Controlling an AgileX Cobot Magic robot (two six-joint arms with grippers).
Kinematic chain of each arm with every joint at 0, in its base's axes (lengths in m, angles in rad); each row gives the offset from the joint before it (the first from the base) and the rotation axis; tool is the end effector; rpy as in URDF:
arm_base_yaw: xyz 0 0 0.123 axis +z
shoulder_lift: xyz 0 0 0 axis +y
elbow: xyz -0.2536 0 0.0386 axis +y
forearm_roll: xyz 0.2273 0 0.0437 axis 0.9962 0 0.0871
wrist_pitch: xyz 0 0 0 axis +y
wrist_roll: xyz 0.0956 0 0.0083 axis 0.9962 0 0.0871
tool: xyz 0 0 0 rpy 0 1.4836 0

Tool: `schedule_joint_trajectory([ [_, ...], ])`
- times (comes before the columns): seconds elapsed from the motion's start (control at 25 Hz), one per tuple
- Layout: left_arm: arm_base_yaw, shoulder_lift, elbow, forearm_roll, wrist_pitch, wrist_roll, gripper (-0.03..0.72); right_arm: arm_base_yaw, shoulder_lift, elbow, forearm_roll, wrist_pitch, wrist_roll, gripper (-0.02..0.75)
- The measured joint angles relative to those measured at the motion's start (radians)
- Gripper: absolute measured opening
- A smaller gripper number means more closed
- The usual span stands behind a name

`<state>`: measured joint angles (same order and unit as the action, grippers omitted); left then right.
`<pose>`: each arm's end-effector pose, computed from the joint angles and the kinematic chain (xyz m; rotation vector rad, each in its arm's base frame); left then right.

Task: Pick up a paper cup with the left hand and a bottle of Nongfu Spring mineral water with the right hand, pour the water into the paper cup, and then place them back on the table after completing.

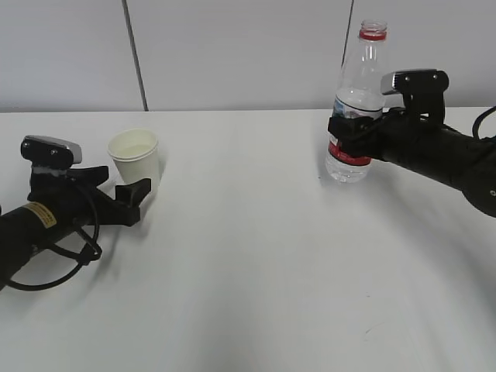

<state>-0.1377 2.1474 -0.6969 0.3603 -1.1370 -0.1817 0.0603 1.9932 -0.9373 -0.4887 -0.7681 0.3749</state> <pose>0.3220 -0.0756 0.0714 0.3331 1.7981 -0.4110 0.3742 0.0539 0.1386 -0.2797 1.8115 0.3534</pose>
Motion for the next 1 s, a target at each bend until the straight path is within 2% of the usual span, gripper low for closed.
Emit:
schedule_joint_trajectory([
  [0.28,0.0,-0.058,0.078,-0.046,-0.007,0.0,0.547,0.0,0.044,0.0,0.009,-0.002,0.0,0.41],
  [1.0,0.0,-0.074,0.086,-0.048,-0.007,0.0,0.549,0.0,0.125,-0.03,0.028,-0.046,-0.015,0.41],
])
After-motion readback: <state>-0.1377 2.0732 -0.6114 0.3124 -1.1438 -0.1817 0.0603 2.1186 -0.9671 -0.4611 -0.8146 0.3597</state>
